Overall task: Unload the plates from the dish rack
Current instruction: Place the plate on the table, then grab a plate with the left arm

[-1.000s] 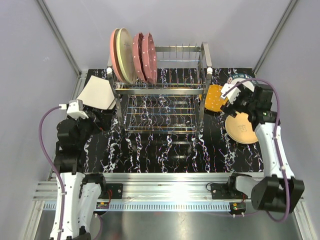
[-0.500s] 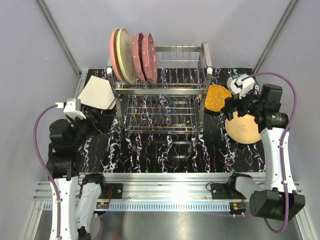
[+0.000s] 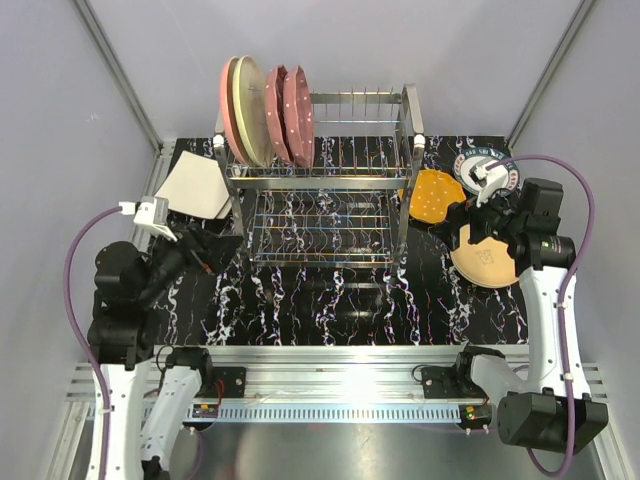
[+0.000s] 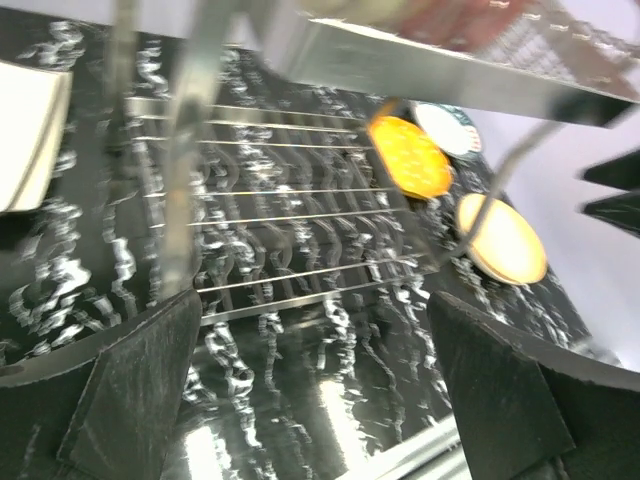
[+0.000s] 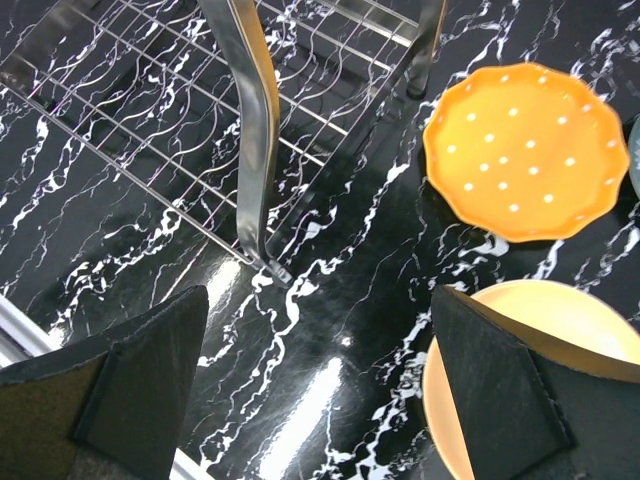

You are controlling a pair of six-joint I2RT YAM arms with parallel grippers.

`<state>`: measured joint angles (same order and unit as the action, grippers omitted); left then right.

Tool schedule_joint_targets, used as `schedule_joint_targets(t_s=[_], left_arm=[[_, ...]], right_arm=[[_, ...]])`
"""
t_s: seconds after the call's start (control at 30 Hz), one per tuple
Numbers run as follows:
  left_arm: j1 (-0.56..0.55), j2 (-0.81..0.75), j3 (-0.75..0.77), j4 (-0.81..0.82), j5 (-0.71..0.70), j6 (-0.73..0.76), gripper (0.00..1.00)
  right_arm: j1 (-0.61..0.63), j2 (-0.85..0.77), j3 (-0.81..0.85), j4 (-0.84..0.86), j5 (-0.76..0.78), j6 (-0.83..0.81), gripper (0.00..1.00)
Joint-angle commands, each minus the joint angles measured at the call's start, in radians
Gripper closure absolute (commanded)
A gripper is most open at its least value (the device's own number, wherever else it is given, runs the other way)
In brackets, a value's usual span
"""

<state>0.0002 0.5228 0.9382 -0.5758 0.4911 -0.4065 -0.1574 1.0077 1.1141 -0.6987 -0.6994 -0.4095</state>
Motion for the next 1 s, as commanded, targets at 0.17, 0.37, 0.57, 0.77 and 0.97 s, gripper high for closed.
schedule_joint_targets(t_s=[0.17, 0.37, 0.57, 0.77, 0.97], left_arm=[[-0.379, 0.025, 0.024, 0.123, -0.141, -0.025, 0.01], [-0.704, 0.089, 0.094, 0.11, -0.357, 0.012, 0.01], [-1.058, 0.218, 0.187, 0.077, -0.673, 0.1, 0.01], [-1.164, 0.321, 0.273, 0.06, -0.761, 0.133, 0.01], [-1.184, 0.408, 0.381, 0.045, -0.796, 0.175, 0.01]], right_arm=[[-0.004, -0.034, -0.065, 0.084, -0.051, 0.06, 0.0], [-0.005, -0.058, -0.086, 0.125, -0.014, 0.09, 0.0], [-0.005, -0.089, -0.111, 0.151, -0.002, 0.118, 0.0], [-0.005, -0.078, -0.106, 0.145, -0.008, 0.136, 0.0], [-0.005, -0.087, -0.111, 0.15, -0.006, 0.14, 0.0]])
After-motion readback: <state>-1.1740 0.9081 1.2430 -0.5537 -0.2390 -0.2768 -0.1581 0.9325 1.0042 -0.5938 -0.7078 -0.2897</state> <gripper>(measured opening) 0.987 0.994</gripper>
